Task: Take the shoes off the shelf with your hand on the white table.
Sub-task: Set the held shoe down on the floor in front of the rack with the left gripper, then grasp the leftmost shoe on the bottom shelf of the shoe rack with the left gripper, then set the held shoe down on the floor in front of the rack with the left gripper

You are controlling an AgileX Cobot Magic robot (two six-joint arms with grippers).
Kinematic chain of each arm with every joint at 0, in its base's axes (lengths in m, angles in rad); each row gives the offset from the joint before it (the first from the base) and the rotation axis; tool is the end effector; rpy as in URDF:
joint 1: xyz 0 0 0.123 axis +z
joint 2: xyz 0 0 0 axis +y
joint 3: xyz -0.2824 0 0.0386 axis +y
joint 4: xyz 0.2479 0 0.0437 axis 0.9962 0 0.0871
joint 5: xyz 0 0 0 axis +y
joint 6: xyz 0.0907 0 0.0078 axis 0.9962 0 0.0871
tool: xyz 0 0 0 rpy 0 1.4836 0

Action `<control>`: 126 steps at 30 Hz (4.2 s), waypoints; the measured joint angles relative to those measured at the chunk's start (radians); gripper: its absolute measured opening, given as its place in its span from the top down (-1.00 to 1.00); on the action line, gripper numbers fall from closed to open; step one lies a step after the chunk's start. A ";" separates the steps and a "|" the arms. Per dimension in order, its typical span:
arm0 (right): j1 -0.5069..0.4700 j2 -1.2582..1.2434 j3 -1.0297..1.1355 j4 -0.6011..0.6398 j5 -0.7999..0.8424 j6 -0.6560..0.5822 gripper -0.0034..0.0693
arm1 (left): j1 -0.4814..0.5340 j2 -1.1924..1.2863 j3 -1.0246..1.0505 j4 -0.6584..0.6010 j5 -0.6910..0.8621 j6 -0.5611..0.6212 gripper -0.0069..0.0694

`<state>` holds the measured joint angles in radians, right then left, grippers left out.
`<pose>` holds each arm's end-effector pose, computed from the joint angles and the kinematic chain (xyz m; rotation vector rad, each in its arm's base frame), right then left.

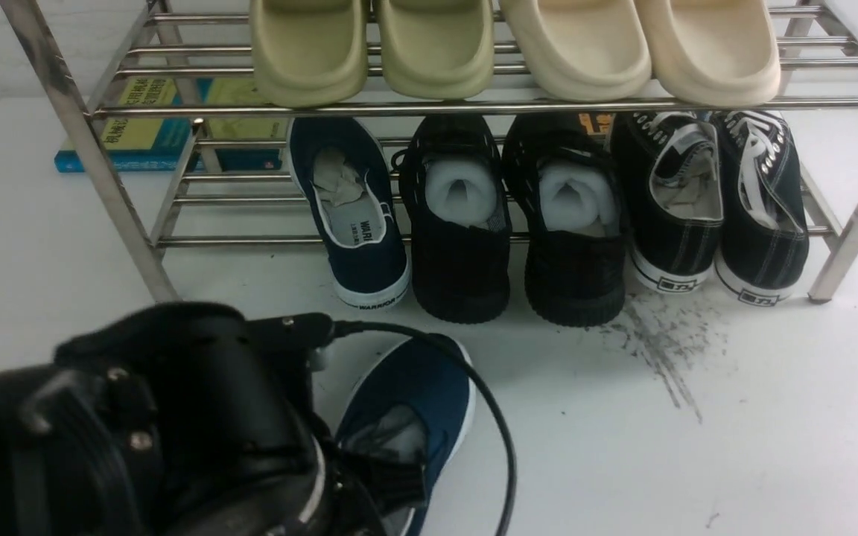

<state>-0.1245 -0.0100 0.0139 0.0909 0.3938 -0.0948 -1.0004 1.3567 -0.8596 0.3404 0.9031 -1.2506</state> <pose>0.0519 -0.0033 0.1737 0.0829 1.8783 -0.0602 0.1503 -0.1901 0.2431 -0.1006 2.7622 -0.1457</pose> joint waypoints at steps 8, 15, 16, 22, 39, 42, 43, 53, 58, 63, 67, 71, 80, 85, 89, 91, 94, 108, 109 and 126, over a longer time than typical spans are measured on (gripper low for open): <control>0.000 0.000 0.000 0.000 0.000 0.000 0.25 | -0.020 0.108 0.000 0.048 -0.161 -0.183 0.66; 0.000 0.000 0.000 0.000 0.000 0.000 0.25 | -0.022 0.191 0.000 0.044 -0.231 -0.253 0.64; 0.000 0.000 0.000 0.000 0.000 0.000 0.25 | -0.022 0.193 0.000 0.042 -0.231 -0.253 0.63; 0.000 0.000 0.000 0.000 0.000 0.000 0.25 | -0.024 0.203 -0.001 0.032 -0.259 -0.257 0.50; 0.000 0.000 0.000 0.000 0.000 0.000 0.25 | -0.024 0.178 -0.133 0.102 -0.090 -0.140 -0.23; 0.000 0.000 0.000 0.000 0.000 0.000 0.25 | -0.024 0.132 -0.228 0.135 0.078 -0.089 -0.23; 0.000 0.000 0.000 0.000 0.000 0.000 0.25 | -0.024 0.120 -0.250 0.154 0.120 -0.082 -0.23; 0.000 0.000 0.000 0.000 0.000 0.000 0.25 | 0.120 0.070 -0.399 0.476 0.231 -0.076 -0.16; 0.000 0.000 0.000 0.000 0.000 0.000 0.25 | 0.307 0.071 -0.399 0.342 0.065 -0.048 -0.16; 0.000 0.000 0.000 0.000 0.000 0.000 0.25 | 0.416 0.073 -0.399 0.197 -0.065 0.047 -0.19; 0.000 0.000 0.000 0.000 0.000 0.000 0.25 | 0.426 0.098 -0.399 0.177 -0.108 0.064 -0.32; 0.000 0.000 0.000 0.000 0.000 0.000 0.25 | 0.426 0.154 -0.399 0.159 -0.130 0.062 -0.50; 0.000 0.000 0.000 0.000 0.000 0.000 0.25 | 0.426 0.283 -0.399 0.152 -0.213 0.048 -0.58; 0.000 0.000 0.000 0.000 0.000 0.000 0.25 | 0.426 0.314 -0.399 0.167 -0.281 0.047 -0.58; 0.000 0.000 0.000 0.000 0.000 0.000 0.25 | 0.426 0.342 -0.399 0.211 -0.300 0.016 -0.58; 0.000 0.000 0.000 0.000 0.000 0.000 0.25 | 0.426 0.363 -0.399 0.250 -0.303 -0.022 -0.58; 0.000 0.000 0.000 0.000 0.000 0.000 0.25 | 0.426 0.386 -0.399 0.307 -0.307 -0.074 -0.58; 0.000 0.000 0.000 0.000 0.000 0.000 0.25 | 0.426 0.452 -0.400 0.417 -0.344 -0.208 0.63; 0.000 0.000 0.000 0.000 0.000 0.000 0.25 | 0.426 0.451 -0.400 0.417 -0.341 -0.208 0.70; 0.000 0.000 0.000 0.000 0.000 0.000 0.25 | 0.426 0.117 -0.398 0.109 0.149 0.299 0.75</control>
<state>-0.1245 -0.0100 0.0139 0.0909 0.3938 -0.0948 -0.5740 1.4735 -1.2576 0.4494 1.0521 -0.9514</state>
